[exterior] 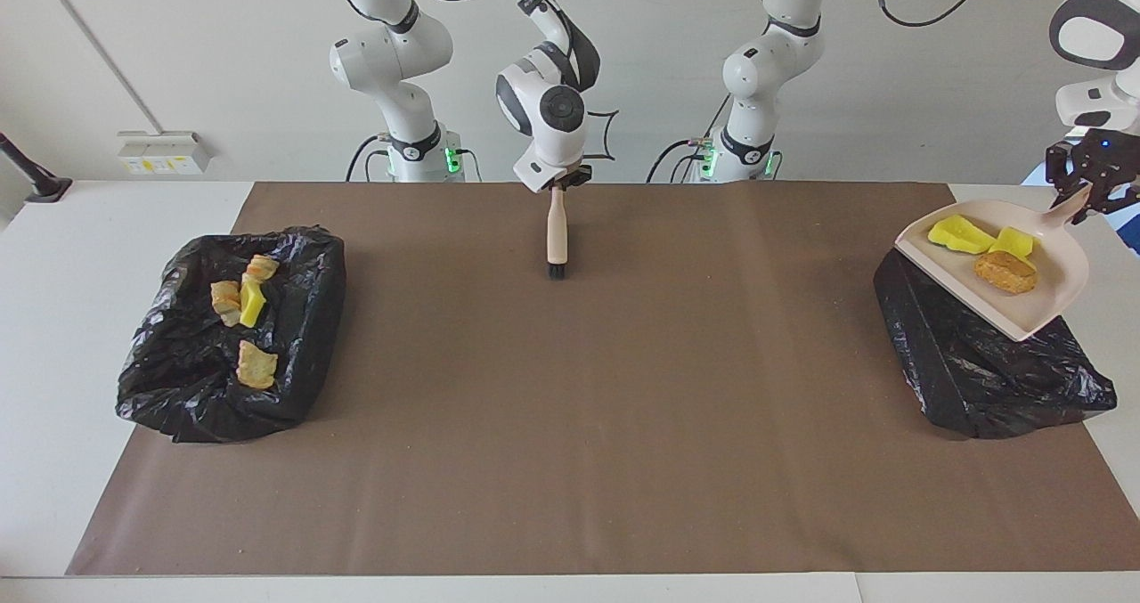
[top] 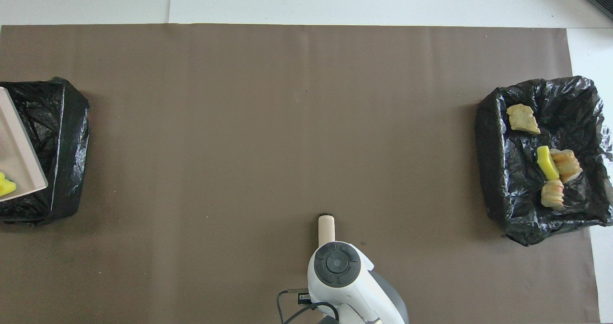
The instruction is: Sweep and dump trash in bin
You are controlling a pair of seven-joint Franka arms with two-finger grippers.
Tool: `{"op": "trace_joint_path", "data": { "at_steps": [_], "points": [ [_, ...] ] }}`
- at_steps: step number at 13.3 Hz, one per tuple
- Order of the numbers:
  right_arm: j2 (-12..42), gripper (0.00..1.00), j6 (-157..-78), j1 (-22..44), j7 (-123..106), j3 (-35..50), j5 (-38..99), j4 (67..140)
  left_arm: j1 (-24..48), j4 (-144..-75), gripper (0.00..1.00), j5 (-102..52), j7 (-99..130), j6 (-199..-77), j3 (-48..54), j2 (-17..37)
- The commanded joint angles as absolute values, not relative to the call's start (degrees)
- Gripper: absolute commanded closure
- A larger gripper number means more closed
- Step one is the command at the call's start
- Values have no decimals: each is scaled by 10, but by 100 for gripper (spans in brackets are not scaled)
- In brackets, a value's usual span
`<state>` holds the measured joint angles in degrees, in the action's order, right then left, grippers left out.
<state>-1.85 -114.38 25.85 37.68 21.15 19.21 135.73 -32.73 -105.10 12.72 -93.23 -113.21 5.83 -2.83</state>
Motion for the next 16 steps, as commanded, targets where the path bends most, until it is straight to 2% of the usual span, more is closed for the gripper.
{"op": "trace_joint_path", "data": {
  "at_steps": [1,5,7,10,12,13,15,16],
  "points": [
    [-26,100,-1167,268,369,211,205,1371,-328,-1041,100,206,-931,-1166,63,-18],
    [-25,100,-1164,268,357,211,205,1372,-328,-1043,100,313,-909,-1203,62,3],
    [-25,93,-1164,263,366,211,205,1373,-319,-1047,100,362,-855,-1201,63,7],
    [-22,93,-1165,261,372,211,205,1373,-304,-1049,100,428,-840,-1192,63,5],
    [-22,86,-1165,260,371,210,205,1373,-289,-1045,100,499,-806,-1166,63,4],
    [-22,70,-1164,260,368,210,205,1373,-287,-1043,100,522,-793,-1152,64,3],
    [-18,0,-1163,259,354,210,205,1369,-280,-1041,100,540,-789,-1147,65,4],
    [-16,0,-1162,259,343,210,204,1365,-279,-1039,100,549,-789,-1147,65,4]
  ]
}}
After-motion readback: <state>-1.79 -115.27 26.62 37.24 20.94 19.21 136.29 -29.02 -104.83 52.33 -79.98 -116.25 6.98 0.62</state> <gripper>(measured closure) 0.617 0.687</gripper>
